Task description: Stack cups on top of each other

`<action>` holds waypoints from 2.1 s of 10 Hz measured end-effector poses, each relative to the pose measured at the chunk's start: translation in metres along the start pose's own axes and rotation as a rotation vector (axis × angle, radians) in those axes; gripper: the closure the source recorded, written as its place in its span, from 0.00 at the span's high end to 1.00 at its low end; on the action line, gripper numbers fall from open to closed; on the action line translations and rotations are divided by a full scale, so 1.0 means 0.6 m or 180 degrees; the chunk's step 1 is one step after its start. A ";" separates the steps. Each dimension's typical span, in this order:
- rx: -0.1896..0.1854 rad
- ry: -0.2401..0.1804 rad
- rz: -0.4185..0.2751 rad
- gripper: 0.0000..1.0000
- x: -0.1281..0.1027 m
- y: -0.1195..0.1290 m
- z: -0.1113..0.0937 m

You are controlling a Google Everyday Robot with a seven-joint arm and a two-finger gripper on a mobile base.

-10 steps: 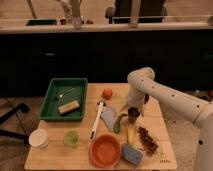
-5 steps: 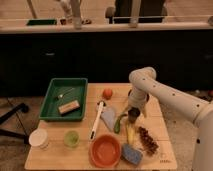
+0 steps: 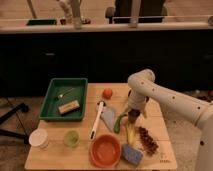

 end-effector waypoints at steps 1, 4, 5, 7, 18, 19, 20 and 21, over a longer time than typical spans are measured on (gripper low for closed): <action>-0.0002 0.0002 -0.0002 0.80 0.000 0.000 0.000; -0.0001 0.0012 -0.0018 0.80 0.004 -0.003 0.001; -0.0010 0.0007 -0.0015 0.80 0.005 -0.001 0.003; -0.0015 -0.0012 0.0002 0.73 0.007 0.001 0.004; 0.0081 -0.0032 0.0065 0.00 0.015 -0.002 -0.006; 0.0074 -0.0027 0.0067 0.00 0.015 -0.002 -0.006; 0.0059 -0.0025 0.0079 0.00 0.015 -0.001 -0.006; 0.0053 -0.0022 0.0085 0.00 0.014 -0.002 -0.005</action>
